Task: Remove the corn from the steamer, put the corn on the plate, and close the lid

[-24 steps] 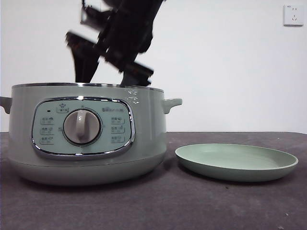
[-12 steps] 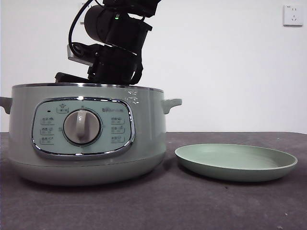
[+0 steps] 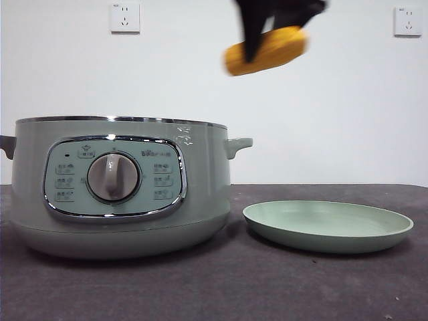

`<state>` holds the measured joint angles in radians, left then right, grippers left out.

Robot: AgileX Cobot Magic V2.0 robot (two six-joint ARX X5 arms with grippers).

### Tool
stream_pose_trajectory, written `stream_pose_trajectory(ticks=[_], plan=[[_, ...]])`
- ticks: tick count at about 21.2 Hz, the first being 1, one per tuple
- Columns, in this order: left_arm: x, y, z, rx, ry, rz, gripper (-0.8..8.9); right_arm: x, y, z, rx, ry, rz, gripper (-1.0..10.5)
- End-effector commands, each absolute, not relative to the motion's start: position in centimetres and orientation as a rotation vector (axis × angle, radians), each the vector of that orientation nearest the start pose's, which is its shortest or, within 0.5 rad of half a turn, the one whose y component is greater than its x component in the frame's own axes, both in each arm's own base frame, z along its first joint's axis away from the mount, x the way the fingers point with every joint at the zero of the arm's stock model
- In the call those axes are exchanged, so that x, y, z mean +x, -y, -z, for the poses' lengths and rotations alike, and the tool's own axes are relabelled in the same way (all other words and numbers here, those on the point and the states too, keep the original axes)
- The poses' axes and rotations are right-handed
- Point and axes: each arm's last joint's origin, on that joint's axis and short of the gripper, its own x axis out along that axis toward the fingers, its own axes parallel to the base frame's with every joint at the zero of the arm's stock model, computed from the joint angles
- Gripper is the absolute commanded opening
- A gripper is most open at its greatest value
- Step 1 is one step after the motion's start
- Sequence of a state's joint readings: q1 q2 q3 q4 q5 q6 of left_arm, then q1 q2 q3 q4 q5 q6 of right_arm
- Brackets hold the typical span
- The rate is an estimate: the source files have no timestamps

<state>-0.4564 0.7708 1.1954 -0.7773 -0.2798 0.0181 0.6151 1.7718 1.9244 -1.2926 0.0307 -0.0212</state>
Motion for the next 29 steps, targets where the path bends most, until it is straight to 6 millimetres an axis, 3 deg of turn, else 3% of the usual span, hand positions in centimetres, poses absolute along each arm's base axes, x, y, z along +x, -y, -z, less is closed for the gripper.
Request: stream_pose_trajectory(ticks=[1, 5, 12, 16, 21, 29], plan=[[11.3, 4.9, -41.8, 0.100, -0.267, 0.226, -0.09, 29.0, -18.0, -36.3, -0.345, -1.202, -0.442, -0.1], [12.1, 5.4, -41.7, 0.090, -0.281, 0.271, -0.09, 29.8, -16.6, -33.3, -0.325, -1.304, -0.375, -0.1], [12.4, 5.6, -41.7, 0.075, -0.279, 0.280, -0.09, 30.2, -16.9, -23.1, -0.289, -1.320, -0.343, -0.1], [12.4, 5.6, -41.7, 0.073, -0.274, 0.280, -0.09, 30.0, -16.6, -19.5, -0.265, -1.268, -0.345, -0.1], [12.4, 5.6, -41.8, 0.071, -0.268, 0.280, -0.09, 29.8, -16.1, -17.4, -0.246, -1.226, -0.341, 0.2], [13.1, 5.9, -41.5, 0.078, -0.291, 0.280, -0.09, 29.9, -15.8, -17.3, -0.234, -1.230, -0.320, 3.8]])
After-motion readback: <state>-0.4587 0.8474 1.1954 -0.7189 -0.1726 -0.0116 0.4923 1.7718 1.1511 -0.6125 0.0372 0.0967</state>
